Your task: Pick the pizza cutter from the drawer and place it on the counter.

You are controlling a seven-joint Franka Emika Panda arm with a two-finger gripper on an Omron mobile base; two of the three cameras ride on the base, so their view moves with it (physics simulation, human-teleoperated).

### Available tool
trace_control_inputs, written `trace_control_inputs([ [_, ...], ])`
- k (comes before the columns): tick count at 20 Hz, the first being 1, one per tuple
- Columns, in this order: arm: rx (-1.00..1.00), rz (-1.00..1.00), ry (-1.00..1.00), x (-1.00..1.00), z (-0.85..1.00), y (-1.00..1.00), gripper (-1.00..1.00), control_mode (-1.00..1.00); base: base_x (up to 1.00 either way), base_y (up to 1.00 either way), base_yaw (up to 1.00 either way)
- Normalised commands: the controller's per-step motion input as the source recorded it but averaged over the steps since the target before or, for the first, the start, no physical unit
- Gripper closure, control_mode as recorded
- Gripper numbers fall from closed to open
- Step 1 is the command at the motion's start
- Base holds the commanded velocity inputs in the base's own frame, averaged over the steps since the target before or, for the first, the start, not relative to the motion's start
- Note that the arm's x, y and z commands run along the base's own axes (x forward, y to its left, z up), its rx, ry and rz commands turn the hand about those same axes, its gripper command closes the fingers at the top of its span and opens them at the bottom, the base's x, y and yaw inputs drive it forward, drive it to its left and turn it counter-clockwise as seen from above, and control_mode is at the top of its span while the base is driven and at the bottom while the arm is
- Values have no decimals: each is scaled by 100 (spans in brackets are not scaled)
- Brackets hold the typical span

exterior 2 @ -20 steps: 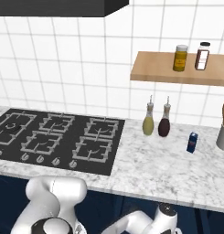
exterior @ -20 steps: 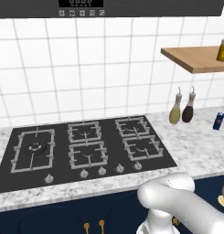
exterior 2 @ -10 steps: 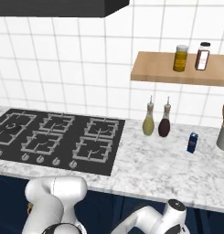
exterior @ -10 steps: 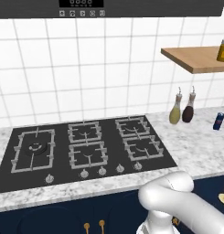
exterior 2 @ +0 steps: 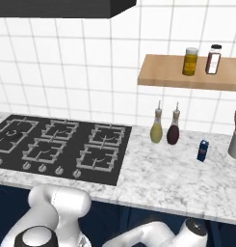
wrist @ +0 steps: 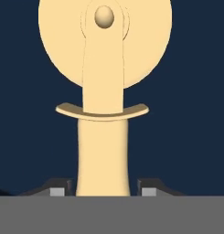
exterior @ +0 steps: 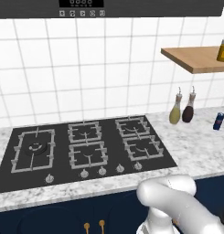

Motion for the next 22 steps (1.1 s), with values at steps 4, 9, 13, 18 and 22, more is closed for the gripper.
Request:
trace_control_inputs([
  [4,0,2,-16,-28,100,22,100,-100,0,0,0],
  [9,3,5,-27,31,100,70,100,-100,0,0,0],
  [13,0,1,-31,86,100,100,100,-100,0,0,0],
  [18,0,0,-16,100,95,100,100,-100,0,0,0],
  [22,3,1,16,100,12,51,100,-100,0,0,0],
])
